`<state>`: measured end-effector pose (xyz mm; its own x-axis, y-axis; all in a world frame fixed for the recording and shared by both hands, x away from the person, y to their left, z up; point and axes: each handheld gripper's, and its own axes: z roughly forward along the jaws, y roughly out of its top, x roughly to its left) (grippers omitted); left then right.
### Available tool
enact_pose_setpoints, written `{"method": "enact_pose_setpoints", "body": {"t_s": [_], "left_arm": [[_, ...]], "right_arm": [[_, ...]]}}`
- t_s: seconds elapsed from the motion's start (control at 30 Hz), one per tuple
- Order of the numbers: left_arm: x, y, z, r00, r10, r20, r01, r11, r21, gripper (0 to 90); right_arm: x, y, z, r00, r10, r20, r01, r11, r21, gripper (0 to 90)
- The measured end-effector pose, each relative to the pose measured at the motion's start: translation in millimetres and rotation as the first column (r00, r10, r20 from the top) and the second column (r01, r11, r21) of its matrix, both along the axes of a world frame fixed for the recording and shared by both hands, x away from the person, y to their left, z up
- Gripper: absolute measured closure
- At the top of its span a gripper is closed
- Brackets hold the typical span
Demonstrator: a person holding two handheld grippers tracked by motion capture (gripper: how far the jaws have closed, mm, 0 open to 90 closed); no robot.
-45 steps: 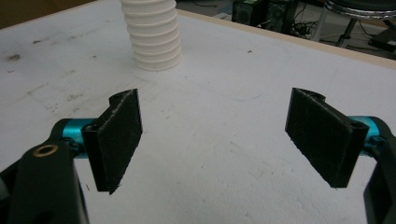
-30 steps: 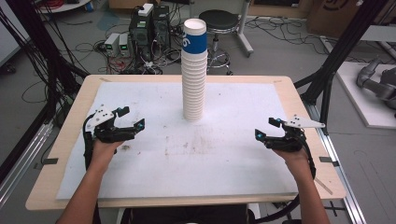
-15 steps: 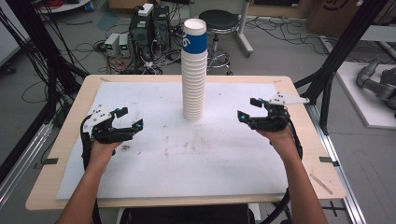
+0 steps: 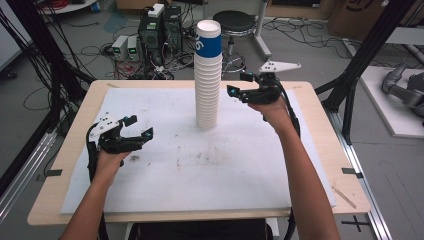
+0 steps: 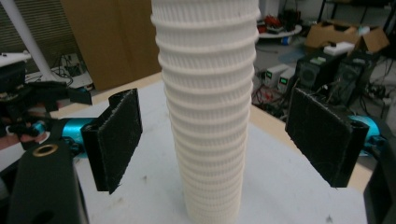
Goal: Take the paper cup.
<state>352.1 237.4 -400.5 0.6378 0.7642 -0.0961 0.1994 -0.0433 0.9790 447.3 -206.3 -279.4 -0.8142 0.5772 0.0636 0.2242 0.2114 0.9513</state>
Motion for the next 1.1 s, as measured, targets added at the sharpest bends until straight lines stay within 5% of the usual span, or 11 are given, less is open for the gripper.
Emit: {"method": "enact_pose_setpoints", "body": {"t_s": [0.57,0.73,1.1], "left_arm": [[3.6,0.2,-0.6,0.9999,-0.006,-0.008,0.006,0.9997,-0.023,15.1],[6.4,-0.2,2.3,0.9998,-0.015,-0.009,0.015,0.9993,-0.034,15.1],[28.3,-3.0,59.6,0.9972,-0.042,0.062,0.044,0.9988,-0.020,15.3]], "right_arm": [[39.2,40.8,16.3,0.9994,0.034,0.003,-0.034,0.999,0.000,19.0],[48.7,49.9,15.1,0.9963,0.086,0.005,-0.086,0.996,0.030,15.8],[52.9,63.0,10.2,0.9971,0.071,0.027,-0.071,0.997,-0.004,17.4]]}}
